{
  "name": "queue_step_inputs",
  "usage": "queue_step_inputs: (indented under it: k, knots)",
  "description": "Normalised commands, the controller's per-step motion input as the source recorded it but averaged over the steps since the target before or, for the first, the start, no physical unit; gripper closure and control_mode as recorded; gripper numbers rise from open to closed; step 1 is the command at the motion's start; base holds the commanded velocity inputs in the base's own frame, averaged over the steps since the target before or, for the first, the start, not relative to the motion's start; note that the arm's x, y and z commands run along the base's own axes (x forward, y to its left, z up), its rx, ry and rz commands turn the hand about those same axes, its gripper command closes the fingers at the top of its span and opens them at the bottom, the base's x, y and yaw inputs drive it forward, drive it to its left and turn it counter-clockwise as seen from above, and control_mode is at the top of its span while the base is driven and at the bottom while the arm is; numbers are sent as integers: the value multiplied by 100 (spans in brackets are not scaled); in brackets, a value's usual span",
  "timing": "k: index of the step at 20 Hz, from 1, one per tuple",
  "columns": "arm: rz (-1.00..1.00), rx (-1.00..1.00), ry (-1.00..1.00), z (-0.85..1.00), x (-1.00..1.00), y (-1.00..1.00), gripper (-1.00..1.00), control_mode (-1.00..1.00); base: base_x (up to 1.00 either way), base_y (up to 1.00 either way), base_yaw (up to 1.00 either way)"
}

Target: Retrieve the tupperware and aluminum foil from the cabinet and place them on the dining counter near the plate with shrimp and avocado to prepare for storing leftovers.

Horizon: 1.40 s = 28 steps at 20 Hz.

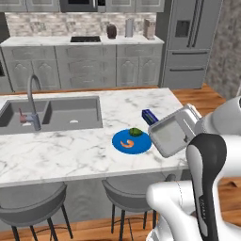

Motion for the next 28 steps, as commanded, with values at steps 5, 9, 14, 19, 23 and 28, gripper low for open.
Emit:
queue_step_inputs:
  k: [5, 9, 14, 19, 23, 28]
  knots:
    - [0, 0, 0, 0, 0, 0, 100, 100, 53, 28, -1]
    - [-3, 0, 0, 0, 38, 23, 100, -100, 0, 0, 0]
    - [1, 0, 2, 0, 37, 33, 100, -100, 0, 0, 0]
    - [9, 0, 4, 0, 38, 18, 100, -100, 0, 0, 0]
    - [13, 0, 5, -5, 22, 9, 100, -100, 0, 0, 0]
    - [20, 0, 3, -23, 26, 14, 100, -100, 0, 0, 0]
